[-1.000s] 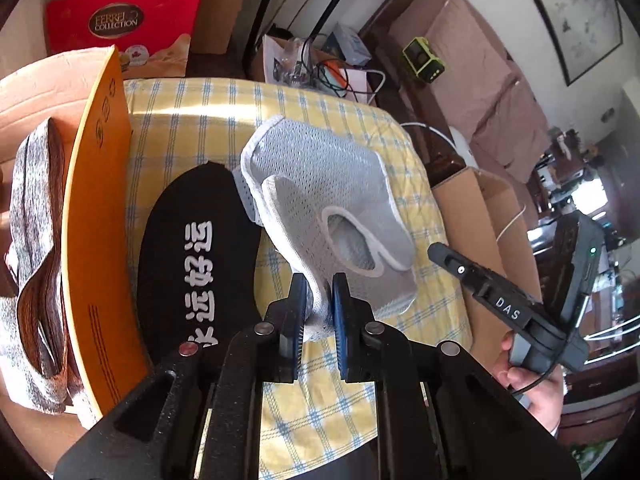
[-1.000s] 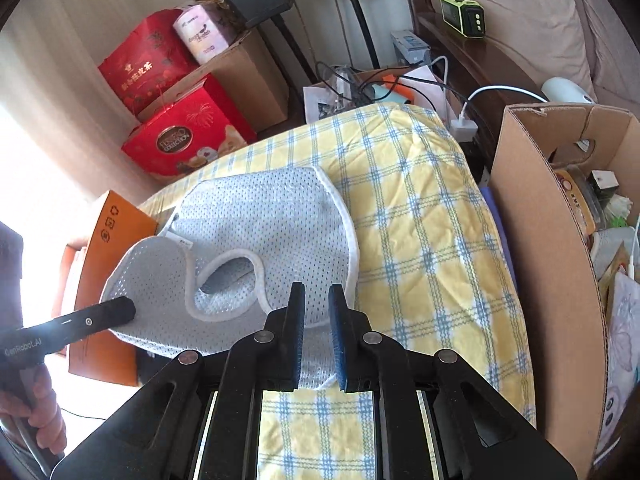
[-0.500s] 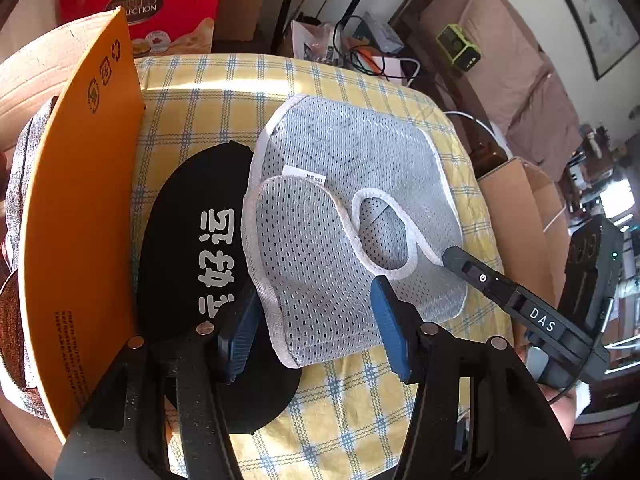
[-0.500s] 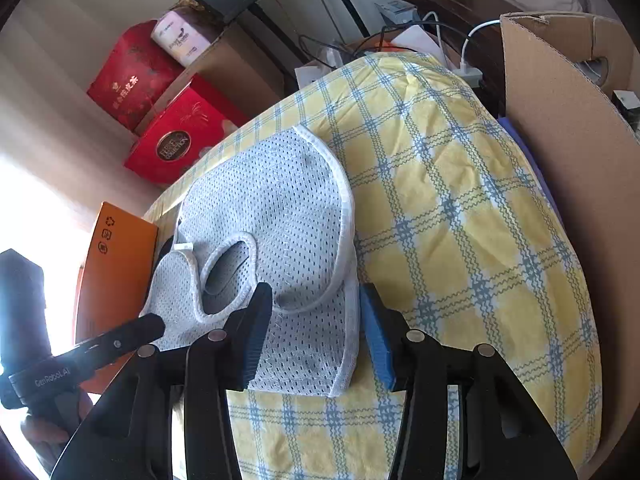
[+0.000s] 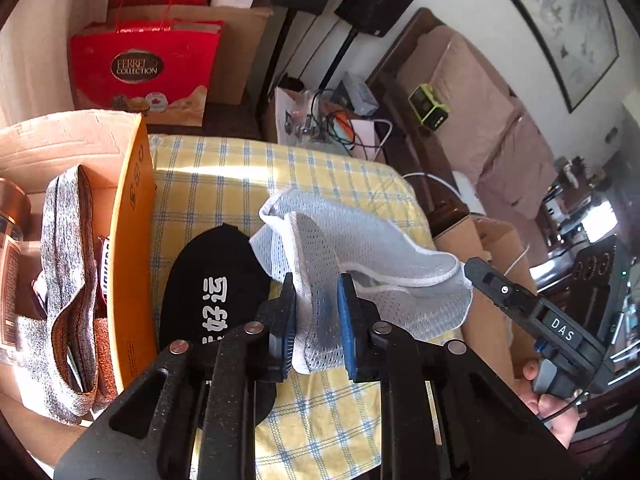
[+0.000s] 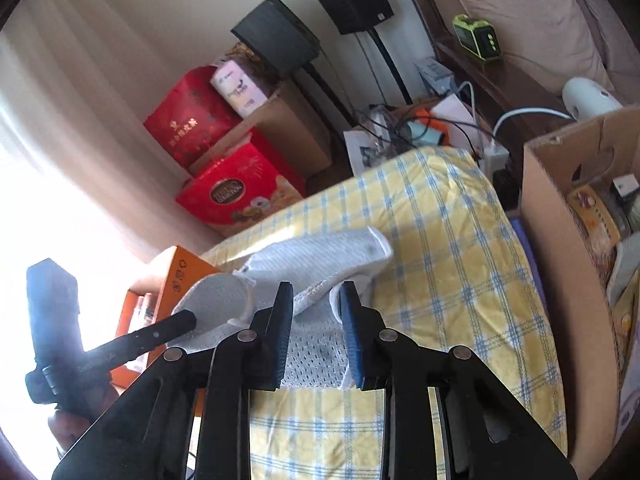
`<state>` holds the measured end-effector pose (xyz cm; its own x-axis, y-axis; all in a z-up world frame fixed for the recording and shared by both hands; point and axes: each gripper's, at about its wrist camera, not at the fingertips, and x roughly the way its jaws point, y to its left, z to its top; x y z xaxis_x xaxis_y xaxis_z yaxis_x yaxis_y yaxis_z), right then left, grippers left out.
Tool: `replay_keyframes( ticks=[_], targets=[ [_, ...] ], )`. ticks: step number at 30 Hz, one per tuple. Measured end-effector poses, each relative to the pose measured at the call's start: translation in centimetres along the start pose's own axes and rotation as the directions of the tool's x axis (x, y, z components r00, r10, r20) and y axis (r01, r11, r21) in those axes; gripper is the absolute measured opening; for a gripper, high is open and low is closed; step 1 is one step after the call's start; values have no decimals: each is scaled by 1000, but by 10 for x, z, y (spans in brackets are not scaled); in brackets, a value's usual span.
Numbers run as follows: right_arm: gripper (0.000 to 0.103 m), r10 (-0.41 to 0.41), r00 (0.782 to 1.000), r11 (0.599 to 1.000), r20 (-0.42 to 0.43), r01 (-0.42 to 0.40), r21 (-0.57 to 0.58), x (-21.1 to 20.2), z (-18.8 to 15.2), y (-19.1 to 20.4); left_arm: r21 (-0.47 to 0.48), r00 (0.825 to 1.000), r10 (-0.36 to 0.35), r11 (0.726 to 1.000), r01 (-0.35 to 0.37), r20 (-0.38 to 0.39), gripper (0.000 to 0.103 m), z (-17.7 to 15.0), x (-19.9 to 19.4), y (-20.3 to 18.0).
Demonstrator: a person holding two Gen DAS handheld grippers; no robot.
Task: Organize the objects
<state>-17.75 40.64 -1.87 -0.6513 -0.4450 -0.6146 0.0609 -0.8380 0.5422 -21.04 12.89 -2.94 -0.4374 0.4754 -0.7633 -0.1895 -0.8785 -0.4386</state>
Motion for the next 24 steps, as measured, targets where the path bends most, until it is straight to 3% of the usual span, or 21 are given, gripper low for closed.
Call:
replay_keyframes(
  ticks=[5, 6, 7, 8, 10, 12, 15, 18, 19, 20, 21, 24],
  targets=[
    [25, 52, 998, 999, 41, -51, -17, -24, 22, 26, 2, 996, -69, 998, 69, 51, 14, 15, -36, -6],
    [20, 61, 997, 998, 44, -60, -25, -27, 25, 32, 9, 995, -85, 996, 84, 59, 13, 17, -41, -9],
    [5, 122, 992, 992, 30, -121, -23, -28, 27, 36, 14, 991, -123, 992, 122, 55, 11, 20, -46, -13],
    [6, 164, 986, 986, 13, -164, -6, -27, 28, 41, 13, 989, -141, 990, 140, 41, 8, 21, -48, -16],
    [7, 104, 995, 994, 0, -104, -39, -28, 28, 58, 3, 993, -115, 993, 114, 42, 3, 23, -54, -20],
    [7, 16, 1000, 994, 0, -15, -107, -26, 23, 73, 31, 996, -74, 997, 72, 45, 3, 21, -57, -24],
    [9, -53, 998, 986, -33, 47, -158, -17, 11, 78, 76, 999, -38, 996, 38, -1, 3, 12, -49, -24],
    [34, -101, 991, 978, -82, 84, -189, -1, -10, 71, 111, 999, 33, 993, -29, -36, 4, 2, -38, -20],
    [39, -121, 988, 975, -94, 101, -196, 5, -16, 68, 96, 998, 48, 994, -44, -43, 9, -2, -35, -16],
    [39, -140, 984, 972, -107, 116, -203, 11, -23, 64, 80, 997, 51, 996, -46, -53, 23, -7, -32, -12],
    [39, -156, 981, 970, -118, 129, -205, 17, -29, 59, 77, 997, 49, 996, -43, -65, 28, -13, -30, -9],
    [39, -169, 974, 973, -148, 141, -184, 33, -36, 41, 110, 995, 72, 992, -64, -75, 35, -32, -22, -7]
  ],
)
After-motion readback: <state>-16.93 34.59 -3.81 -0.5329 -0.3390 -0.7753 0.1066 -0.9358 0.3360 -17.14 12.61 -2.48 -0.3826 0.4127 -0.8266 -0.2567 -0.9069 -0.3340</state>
